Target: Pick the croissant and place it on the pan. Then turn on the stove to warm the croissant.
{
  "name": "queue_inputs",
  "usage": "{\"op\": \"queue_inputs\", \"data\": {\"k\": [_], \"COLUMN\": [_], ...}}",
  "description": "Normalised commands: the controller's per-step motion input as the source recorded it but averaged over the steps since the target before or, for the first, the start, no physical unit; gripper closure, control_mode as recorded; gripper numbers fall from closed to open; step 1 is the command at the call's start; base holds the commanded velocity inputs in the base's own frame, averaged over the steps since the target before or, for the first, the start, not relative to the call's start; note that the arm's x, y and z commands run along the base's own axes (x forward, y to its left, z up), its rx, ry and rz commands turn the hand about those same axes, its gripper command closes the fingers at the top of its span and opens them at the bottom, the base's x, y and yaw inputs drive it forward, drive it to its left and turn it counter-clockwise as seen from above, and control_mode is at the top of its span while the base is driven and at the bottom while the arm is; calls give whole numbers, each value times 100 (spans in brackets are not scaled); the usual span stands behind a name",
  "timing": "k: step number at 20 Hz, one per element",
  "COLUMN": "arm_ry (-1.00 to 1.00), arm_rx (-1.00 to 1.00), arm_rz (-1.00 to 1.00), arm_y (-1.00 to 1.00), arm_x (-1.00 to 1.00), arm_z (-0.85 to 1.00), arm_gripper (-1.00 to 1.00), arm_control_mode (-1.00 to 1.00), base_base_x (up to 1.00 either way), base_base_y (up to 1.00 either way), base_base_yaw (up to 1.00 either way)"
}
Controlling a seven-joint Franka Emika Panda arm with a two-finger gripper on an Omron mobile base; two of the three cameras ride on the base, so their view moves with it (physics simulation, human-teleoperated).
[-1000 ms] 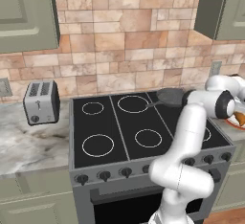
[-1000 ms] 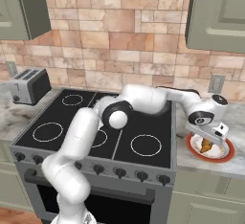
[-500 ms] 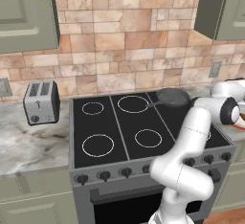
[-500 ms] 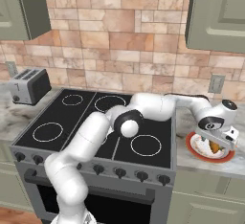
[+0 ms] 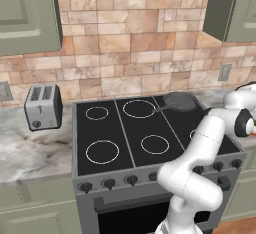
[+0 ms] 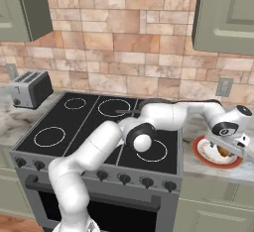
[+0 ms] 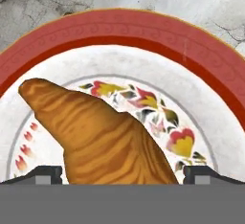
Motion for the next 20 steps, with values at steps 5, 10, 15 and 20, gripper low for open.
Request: {"op": "queue_inputs", "data": {"k": [5, 10, 15, 20], "arm_ry": [0, 0, -1, -6], "arm_rx": [-2, 0, 0, 1], "arm_rz": [0, 0, 0, 0], "arm_y": [65, 21, 0, 0], "arm_x": [2, -1, -14, -34], "arm_z": [-11, 0, 13, 49], "arm_gripper": [100, 100, 100, 100], "arm_control_mode": [-100, -100, -100, -100], "base_base_x": [0, 0, 0, 0], "base_base_y": [0, 0, 0, 0], "base_base_yaw": [0, 0, 0, 0]}}
